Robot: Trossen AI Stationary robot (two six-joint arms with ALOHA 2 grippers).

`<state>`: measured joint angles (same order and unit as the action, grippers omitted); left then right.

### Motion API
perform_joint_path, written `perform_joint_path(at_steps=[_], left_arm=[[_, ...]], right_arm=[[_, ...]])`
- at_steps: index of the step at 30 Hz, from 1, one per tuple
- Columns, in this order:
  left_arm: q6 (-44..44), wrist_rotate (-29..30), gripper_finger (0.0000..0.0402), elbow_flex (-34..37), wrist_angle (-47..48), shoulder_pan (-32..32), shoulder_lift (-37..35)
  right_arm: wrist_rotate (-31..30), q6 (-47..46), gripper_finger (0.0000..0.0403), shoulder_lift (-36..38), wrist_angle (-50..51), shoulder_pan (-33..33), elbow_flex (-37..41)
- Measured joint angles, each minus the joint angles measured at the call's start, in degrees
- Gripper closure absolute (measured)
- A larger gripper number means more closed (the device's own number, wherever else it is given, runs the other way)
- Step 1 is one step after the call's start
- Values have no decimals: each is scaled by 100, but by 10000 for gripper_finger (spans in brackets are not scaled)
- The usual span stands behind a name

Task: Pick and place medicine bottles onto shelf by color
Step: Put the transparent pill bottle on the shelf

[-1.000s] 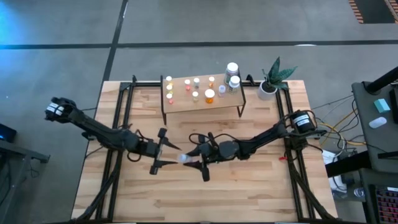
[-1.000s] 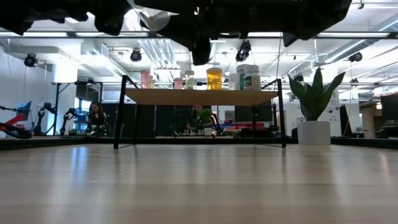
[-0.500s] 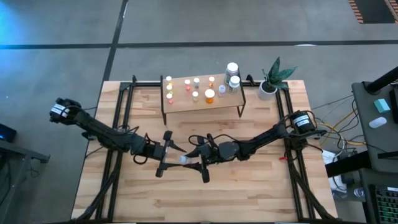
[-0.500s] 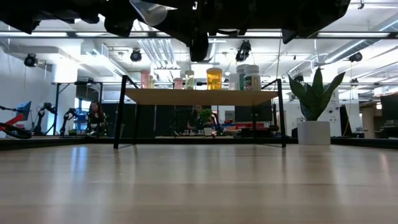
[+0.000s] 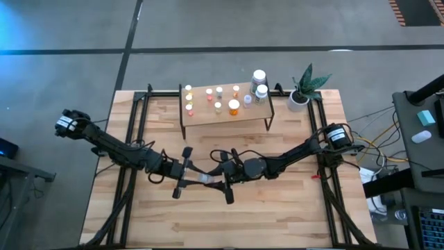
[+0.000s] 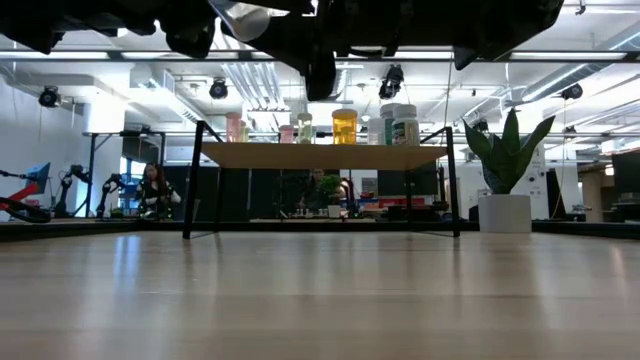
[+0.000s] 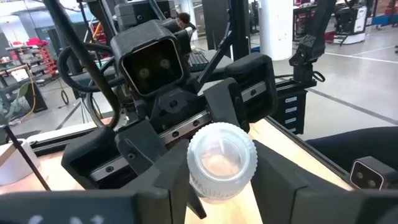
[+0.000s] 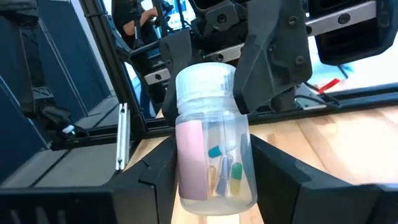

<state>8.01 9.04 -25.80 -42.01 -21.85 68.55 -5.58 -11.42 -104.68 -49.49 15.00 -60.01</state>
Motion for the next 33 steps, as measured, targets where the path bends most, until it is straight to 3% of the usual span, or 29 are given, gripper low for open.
perform_joint_path(at_steps=[7, 13, 18, 24, 33], left_arm=[[-116, 45, 258, 2, 180, 2, -74], [-115, 326, 264, 7, 653, 24, -519], [-181, 1281, 275, -209, 1860, 72, -1198], [-468, 2006, 263, -1099, 3919, 330, -1295], [-416, 1754, 261, -2607, 5755, 1418, -757]], right_arm=[[-52, -227, 214, 303, 929, 7, -96], [-395, -449, 154, 890, 2883, 54, -407], [-1471, -509, 133, 1368, 4427, 316, -701], [-2445, -275, 140, 1656, 4630, 723, -706], [-2757, -205, 154, 1731, 4815, 978, -699]])
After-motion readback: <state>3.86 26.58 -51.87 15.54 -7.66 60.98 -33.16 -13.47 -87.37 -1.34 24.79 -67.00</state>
